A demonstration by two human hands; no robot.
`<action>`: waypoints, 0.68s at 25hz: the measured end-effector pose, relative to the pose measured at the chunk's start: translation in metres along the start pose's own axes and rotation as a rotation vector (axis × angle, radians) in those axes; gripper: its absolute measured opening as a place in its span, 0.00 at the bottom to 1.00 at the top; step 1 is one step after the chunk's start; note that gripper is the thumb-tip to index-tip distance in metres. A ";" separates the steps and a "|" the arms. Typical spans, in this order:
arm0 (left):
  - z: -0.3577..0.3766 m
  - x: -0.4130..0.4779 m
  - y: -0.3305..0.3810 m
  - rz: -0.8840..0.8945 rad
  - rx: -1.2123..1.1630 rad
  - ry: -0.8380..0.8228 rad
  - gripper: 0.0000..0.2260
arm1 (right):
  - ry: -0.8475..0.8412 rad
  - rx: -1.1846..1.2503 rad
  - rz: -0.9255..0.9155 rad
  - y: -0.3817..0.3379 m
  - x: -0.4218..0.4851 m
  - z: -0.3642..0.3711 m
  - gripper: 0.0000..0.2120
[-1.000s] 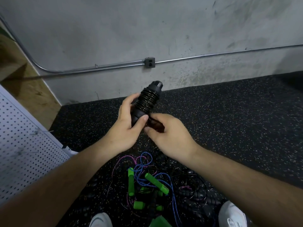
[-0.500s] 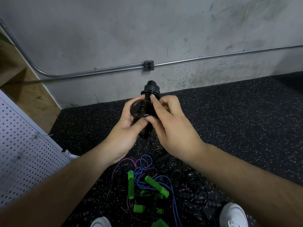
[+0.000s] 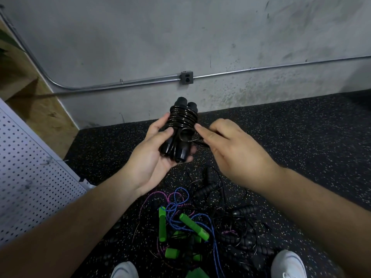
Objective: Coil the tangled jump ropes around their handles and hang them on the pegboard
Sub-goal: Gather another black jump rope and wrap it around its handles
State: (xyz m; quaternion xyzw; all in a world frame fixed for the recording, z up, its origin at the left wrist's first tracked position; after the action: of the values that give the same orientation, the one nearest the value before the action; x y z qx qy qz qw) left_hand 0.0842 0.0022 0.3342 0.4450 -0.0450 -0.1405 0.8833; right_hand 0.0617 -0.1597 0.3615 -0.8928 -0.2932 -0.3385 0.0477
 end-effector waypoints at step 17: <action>0.010 0.002 -0.010 0.017 -0.038 0.089 0.18 | -0.019 0.370 0.408 -0.013 -0.022 0.009 0.15</action>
State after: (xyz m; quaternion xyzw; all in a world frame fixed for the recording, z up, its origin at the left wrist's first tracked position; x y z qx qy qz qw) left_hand 0.0817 -0.0120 0.3319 0.4335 -0.0067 -0.1139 0.8939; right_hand 0.0465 -0.1570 0.3396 -0.9126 -0.1648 -0.2542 0.2745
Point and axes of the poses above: each hand's wrist, its own x-axis towards the middle knuckle, its own z-axis out of the palm, y = z × x, the point moved 6 cm from there along x, towards the middle knuckle, and after that the axes turned 12 degrees about -x, right-handed, at the moved point
